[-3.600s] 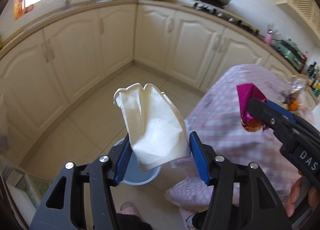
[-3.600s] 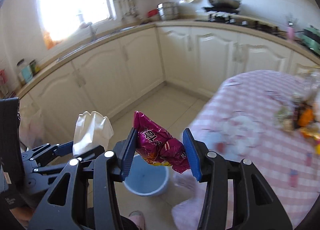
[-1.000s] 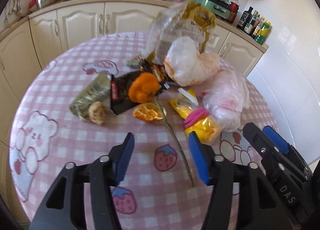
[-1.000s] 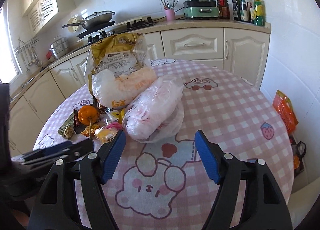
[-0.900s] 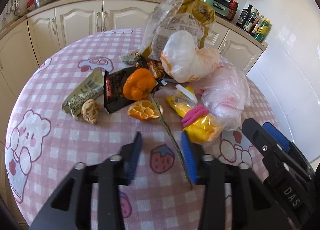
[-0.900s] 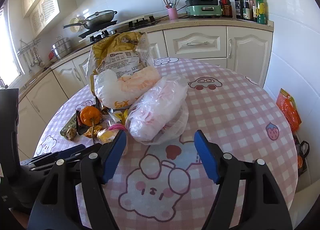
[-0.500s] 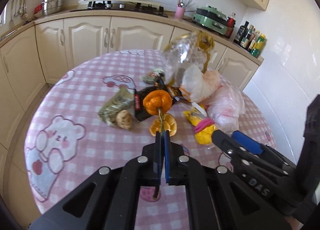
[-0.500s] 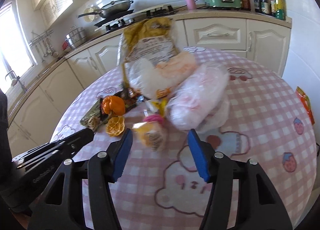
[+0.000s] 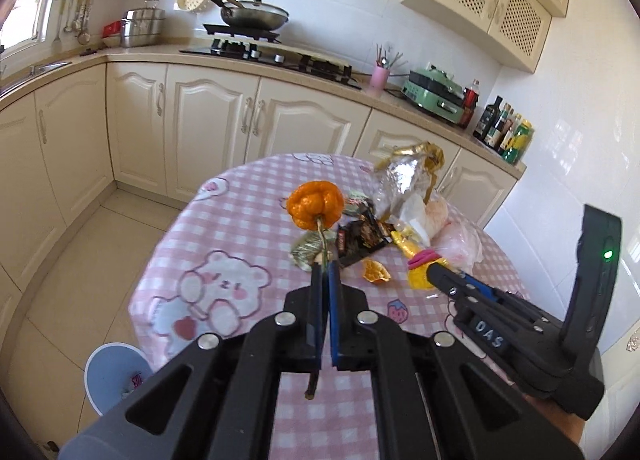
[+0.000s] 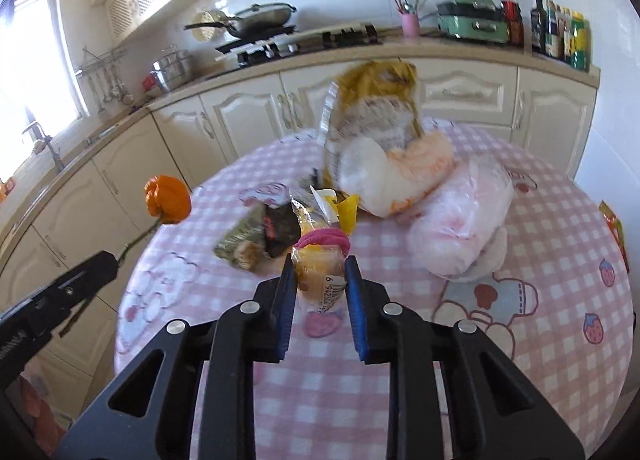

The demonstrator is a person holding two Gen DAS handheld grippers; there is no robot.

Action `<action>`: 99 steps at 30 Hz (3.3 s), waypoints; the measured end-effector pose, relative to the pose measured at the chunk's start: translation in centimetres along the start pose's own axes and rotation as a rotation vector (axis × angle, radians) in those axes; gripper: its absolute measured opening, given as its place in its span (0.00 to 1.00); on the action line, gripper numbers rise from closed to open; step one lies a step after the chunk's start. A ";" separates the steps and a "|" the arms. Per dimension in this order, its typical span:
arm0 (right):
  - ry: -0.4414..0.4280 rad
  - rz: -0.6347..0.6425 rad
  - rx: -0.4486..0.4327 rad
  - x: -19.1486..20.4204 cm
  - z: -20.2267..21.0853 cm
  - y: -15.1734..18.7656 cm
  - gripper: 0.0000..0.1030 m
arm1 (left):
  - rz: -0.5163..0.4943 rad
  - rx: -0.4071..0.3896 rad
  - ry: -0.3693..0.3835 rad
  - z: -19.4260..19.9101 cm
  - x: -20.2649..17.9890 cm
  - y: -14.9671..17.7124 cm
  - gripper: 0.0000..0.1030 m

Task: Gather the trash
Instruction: 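Carry peel and yellow wrapper over the bucket and open both tools, then grasp the orange peel half with the left tool while the right grasps the clear plastic bag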

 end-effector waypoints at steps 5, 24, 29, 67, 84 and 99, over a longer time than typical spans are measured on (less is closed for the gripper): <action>-0.088 0.074 -0.028 6.3 2.6 -0.1 0.21 | 0.036 -0.046 -0.042 4.6 3.5 0.2 0.02; -0.370 0.406 0.223 33.2 -1.0 13.1 0.21 | 0.371 -0.002 -0.350 16.8 28.1 10.5 0.02; -0.345 0.421 0.262 34.8 -3.0 15.2 0.21 | 0.410 0.051 -0.365 15.5 32.1 12.6 0.02; -0.386 0.425 0.227 38.9 -3.1 14.2 0.41 | 0.445 0.011 -0.472 18.4 34.6 10.8 0.53; -0.149 0.171 -0.016 16.6 1.7 3.4 0.46 | 0.160 0.013 -0.248 10.0 14.7 3.8 0.62; 0.154 -0.115 -0.035 -8.3 -1.1 1.0 0.53 | -0.069 0.184 -0.049 -7.3 -1.9 2.8 0.66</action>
Point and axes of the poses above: each gripper's, at about its wrist camera, not at the fingertips, and z roughly against the way its jaws point, x to its left, y to its underside, the point moved 10 cm from there along -z, roughly the way its jaws point, and after that the axes turned 15 degrees about y, right-handed, at the moved point
